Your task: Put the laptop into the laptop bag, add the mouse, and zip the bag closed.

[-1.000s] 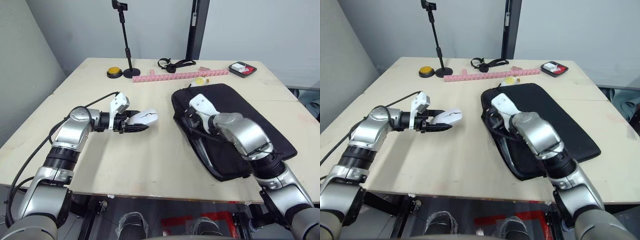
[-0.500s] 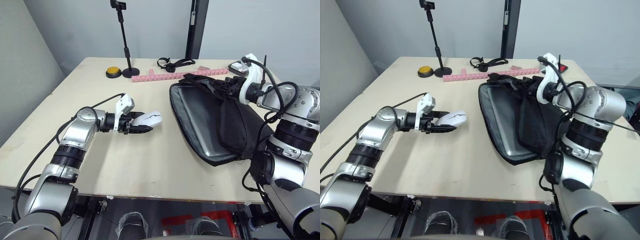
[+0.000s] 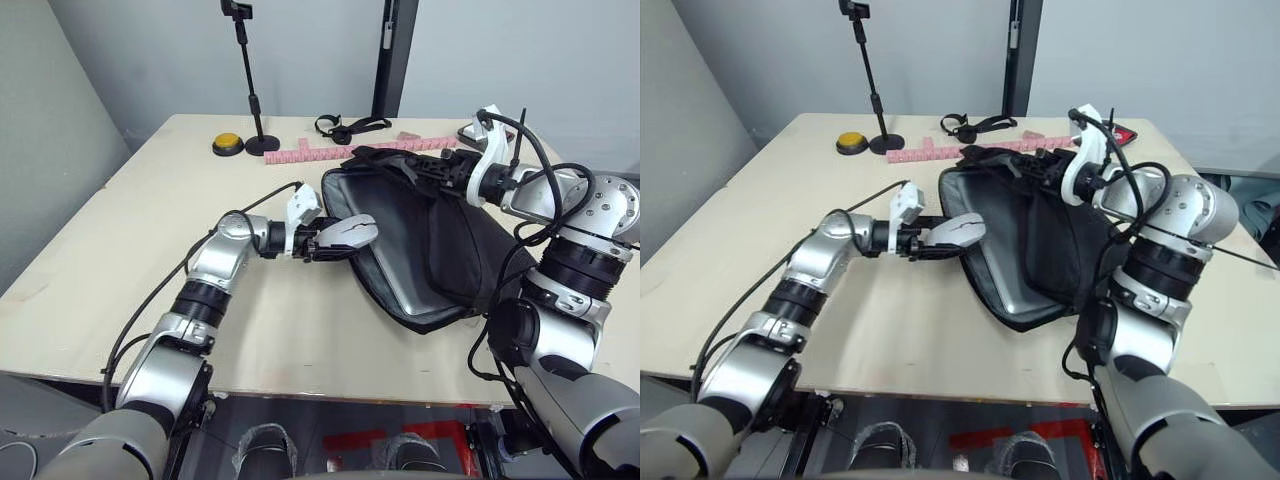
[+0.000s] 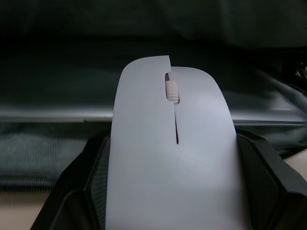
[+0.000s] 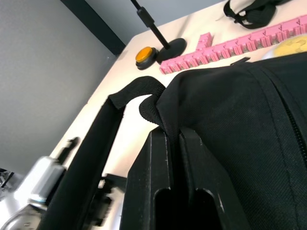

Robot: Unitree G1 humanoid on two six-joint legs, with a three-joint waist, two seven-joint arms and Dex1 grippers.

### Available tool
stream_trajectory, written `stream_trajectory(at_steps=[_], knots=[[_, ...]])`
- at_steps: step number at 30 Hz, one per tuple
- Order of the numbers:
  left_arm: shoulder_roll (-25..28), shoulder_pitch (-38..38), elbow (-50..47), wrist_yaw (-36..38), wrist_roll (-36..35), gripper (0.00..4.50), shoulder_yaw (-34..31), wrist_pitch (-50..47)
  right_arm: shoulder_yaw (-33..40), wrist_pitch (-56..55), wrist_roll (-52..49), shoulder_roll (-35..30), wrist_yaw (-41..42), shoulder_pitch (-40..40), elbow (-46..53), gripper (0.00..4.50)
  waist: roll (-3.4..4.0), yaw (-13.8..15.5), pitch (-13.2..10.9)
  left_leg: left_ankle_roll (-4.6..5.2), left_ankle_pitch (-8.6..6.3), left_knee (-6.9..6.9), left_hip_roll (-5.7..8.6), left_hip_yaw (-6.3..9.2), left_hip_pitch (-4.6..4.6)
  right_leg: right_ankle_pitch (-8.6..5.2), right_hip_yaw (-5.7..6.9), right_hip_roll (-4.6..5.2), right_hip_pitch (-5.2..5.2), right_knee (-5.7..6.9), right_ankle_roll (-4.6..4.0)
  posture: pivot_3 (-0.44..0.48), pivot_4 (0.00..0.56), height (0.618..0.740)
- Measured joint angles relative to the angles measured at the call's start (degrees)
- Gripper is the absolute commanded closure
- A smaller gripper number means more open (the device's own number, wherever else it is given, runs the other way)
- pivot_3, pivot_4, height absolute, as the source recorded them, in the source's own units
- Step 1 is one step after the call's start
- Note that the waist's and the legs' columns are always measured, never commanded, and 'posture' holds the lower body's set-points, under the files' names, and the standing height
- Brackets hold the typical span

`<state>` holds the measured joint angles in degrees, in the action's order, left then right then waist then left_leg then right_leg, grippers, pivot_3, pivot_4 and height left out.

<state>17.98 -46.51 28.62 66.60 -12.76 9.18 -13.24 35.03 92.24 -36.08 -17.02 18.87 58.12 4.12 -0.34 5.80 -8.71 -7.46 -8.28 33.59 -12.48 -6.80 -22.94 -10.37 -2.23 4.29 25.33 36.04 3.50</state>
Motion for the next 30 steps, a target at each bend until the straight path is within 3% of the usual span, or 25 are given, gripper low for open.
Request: stream_trajectory(at_steps=[18, 29, 30], knots=[[-15.5, -14.4, 28.3, -11.5, 6.9, 1.65, 0.1, 13.8, 0.9, 0.0, -11.9, 1.9, -13.6, -0.4, 0.3, 4.46, 0.01, 1.0, 0.0, 0.05, 0.02, -0.09, 0.06, 0.0, -0.09, 0.05, 0.02, 0.04, -0.03, -0.22, 0.06, 0.0, 0.15, 0.739], [-20.1, -16.8, 34.8, -15.1, 8.6, 1.65, -1.4, 17.0, 0.9, 0.0, -17.0, 2.3, -18.5, -0.5, 0.3, 4.46, 0.01, 1.1, 0.0, 0.05, 0.02, -0.14, 0.06, 0.0, -0.08, 0.06, 0.03, 0.04, -0.06, -0.27, 0.08, 0.0, 0.15, 0.739], [-20.2, -16.9, 35.0, -15.5, 8.7, 1.15, -1.7, 17.0, 0.9, 0.0, -17.5, 2.3, -19.0, -0.6, 0.3, 4.49, 0.01, 1.1, 0.0, 0.05, 0.02, -0.15, 0.06, 0.0, -0.08, 0.06, 0.03, 0.04, -0.07, -0.29, 0.09, 0.0, 0.15, 0.739]])
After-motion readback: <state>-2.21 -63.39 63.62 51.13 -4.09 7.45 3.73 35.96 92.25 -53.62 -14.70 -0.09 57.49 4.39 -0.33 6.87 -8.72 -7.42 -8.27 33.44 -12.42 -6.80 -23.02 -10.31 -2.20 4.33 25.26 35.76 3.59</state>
